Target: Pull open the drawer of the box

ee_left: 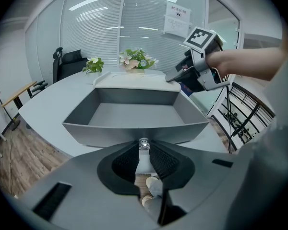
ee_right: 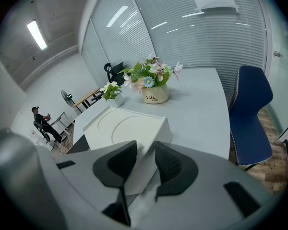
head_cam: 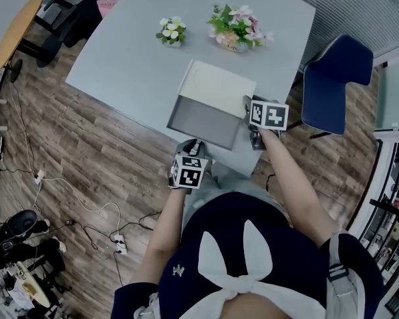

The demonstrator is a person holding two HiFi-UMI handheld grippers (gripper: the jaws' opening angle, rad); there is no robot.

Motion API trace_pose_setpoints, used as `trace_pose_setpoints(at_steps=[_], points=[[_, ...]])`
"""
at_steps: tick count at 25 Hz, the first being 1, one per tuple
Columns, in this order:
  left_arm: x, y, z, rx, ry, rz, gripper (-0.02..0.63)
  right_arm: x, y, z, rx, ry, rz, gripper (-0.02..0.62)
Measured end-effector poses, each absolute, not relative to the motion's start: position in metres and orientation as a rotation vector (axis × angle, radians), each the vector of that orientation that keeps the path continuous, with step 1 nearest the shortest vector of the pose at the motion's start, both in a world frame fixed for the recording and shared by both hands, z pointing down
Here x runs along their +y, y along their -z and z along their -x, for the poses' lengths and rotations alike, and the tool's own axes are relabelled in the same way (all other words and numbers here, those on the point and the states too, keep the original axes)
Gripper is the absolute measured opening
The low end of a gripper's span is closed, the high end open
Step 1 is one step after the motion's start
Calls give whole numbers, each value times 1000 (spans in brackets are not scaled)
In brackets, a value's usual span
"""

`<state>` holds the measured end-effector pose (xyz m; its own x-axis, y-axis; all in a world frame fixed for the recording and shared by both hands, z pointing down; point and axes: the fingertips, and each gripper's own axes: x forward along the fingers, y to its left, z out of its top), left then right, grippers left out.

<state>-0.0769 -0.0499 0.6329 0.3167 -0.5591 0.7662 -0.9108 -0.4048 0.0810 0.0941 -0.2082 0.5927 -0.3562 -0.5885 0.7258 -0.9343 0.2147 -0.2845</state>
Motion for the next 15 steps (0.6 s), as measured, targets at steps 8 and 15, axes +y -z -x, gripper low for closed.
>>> trace_pose_setpoints(at_steps=[8,15], points=[[-47,-638,77,-1294,-923,-2064,81,-207,-592,-94,-2024,-989,-1414,126],[-50,-644,77,-1286,-959,-2059,81,-208,-594,-94,-2019,-1023,-1405,126]])
